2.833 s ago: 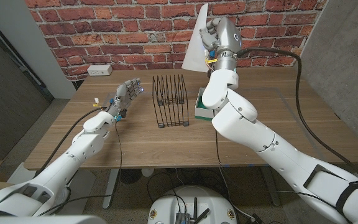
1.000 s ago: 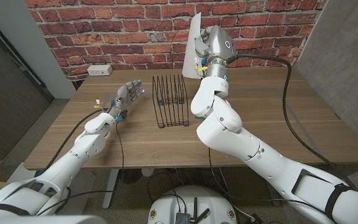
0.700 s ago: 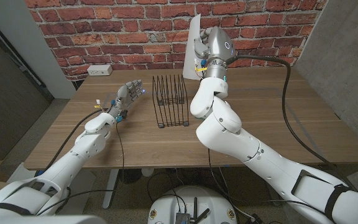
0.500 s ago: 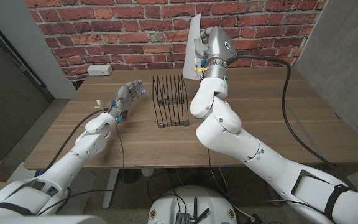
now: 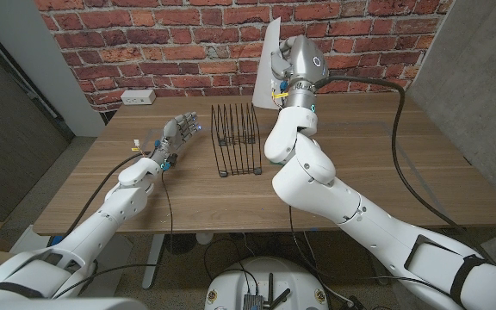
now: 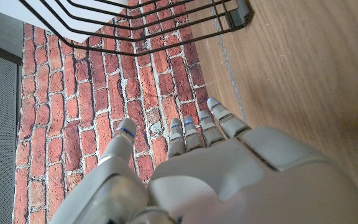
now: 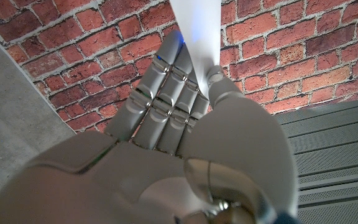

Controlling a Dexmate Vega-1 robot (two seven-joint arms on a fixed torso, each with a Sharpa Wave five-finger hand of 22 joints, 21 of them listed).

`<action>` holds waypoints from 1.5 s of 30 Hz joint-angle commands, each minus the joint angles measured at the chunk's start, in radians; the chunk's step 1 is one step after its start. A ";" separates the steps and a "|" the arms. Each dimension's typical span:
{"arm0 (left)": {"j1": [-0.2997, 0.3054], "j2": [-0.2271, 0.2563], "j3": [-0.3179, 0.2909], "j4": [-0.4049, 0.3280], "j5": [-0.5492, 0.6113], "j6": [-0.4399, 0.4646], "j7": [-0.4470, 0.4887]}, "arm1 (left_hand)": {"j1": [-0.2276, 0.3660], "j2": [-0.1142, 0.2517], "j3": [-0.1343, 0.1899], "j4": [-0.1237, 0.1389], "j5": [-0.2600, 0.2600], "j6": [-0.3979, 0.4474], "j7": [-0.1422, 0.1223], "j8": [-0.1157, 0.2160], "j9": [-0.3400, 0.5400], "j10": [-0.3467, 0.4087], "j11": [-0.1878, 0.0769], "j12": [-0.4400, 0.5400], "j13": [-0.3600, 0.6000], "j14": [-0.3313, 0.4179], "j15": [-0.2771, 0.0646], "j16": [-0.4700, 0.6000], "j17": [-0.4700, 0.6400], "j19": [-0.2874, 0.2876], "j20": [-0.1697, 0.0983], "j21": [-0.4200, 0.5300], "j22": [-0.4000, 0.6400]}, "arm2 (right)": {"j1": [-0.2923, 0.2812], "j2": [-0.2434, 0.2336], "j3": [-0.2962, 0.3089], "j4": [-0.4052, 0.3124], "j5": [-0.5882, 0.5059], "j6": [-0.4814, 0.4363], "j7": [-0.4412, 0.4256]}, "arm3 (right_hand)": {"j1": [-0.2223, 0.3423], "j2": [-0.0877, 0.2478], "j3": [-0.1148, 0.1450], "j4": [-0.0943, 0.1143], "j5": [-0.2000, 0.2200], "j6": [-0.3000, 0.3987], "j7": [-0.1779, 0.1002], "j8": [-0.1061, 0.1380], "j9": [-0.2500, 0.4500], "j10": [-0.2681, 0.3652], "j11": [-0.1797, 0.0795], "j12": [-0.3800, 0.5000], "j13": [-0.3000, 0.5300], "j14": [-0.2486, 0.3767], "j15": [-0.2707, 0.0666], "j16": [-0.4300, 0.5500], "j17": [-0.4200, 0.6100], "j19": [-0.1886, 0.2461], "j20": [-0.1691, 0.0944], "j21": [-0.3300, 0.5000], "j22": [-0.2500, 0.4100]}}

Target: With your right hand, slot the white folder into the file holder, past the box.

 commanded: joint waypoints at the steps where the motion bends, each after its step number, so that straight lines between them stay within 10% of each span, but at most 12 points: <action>1: 0.006 0.001 -0.002 -0.007 -0.001 0.000 0.006 | 0.002 0.025 0.003 0.000 0.007 0.011 -0.002 0.003 0.006 0.009 0.003 0.002 0.002 0.009 -0.043 0.004 0.000 0.009 -0.053 0.003 0.003 | 0.011 -0.009 0.004 -0.006 -0.020 0.008 -0.001 | 0.013 -0.001 0.009 -0.001 0.008 0.015 0.000 0.001 0.004 0.011 -0.002 -0.001 0.004 0.005 -0.005 -0.003 0.003 -0.006 -0.002 0.010 0.002; 45: -0.016 -0.008 0.000 0.024 0.002 -0.016 -0.010 | 0.002 0.025 0.004 0.000 0.007 0.011 -0.001 0.003 0.006 0.008 0.003 0.001 0.002 0.008 -0.043 0.004 0.000 0.009 -0.052 0.003 0.003 | 0.004 0.021 -0.005 0.009 -0.036 0.071 0.072 | 0.011 -0.002 0.013 0.000 0.008 0.012 0.000 -0.006 0.005 0.012 -0.002 -0.014 0.011 0.008 -0.004 -0.013 0.012 -0.015 -0.001 0.027 0.001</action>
